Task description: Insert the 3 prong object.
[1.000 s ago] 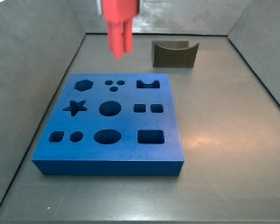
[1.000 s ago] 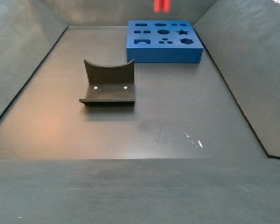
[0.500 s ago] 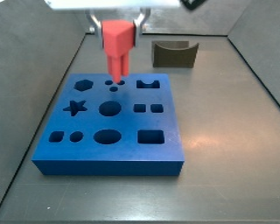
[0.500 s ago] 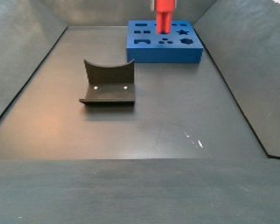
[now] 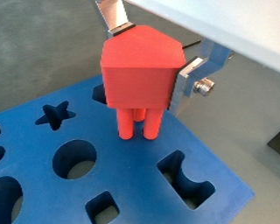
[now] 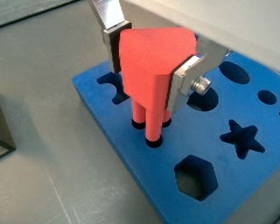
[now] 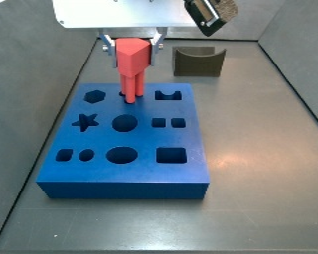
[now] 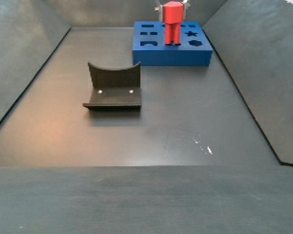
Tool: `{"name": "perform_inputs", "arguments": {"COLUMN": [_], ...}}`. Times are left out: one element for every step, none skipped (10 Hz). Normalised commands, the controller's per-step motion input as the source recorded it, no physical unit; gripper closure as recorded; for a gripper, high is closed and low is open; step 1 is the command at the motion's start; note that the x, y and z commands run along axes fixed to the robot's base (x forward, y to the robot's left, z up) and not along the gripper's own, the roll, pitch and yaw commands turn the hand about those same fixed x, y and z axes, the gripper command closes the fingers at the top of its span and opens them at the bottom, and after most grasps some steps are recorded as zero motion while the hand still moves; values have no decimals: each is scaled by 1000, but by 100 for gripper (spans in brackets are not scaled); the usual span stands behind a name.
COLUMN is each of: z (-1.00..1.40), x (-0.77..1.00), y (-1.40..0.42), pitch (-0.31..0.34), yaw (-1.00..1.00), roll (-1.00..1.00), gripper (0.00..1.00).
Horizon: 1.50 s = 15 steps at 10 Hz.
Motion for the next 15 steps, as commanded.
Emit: {"name": "perform_inputs", "arguments": {"z": [-140,-140,-146,-197,-371,-500,-466,-446,-417,-431,-451,-400,-334,-289,-360], "x": [-163,-111,-31,0,0,0,0,0,0,0,0,-3,-14,0,-29], "y": [0,40,51,20,0,0,0,-11,0,0,0,0,0,0,-31], "pitch": [-53,-24,0,0,-29,-101,-90,-60,-34,-41,-47,-70,-81,-80,-99], "yaw": [131,146,157,146,74,83,54,54,157,137,100,86,71,46,49], "roll": [0,0,0,0,0,0,0,0,0,0,0,0,0,0,46], "gripper": [100,100,100,100,100,100,100,100,100,100,100,100,100,100,100]}}
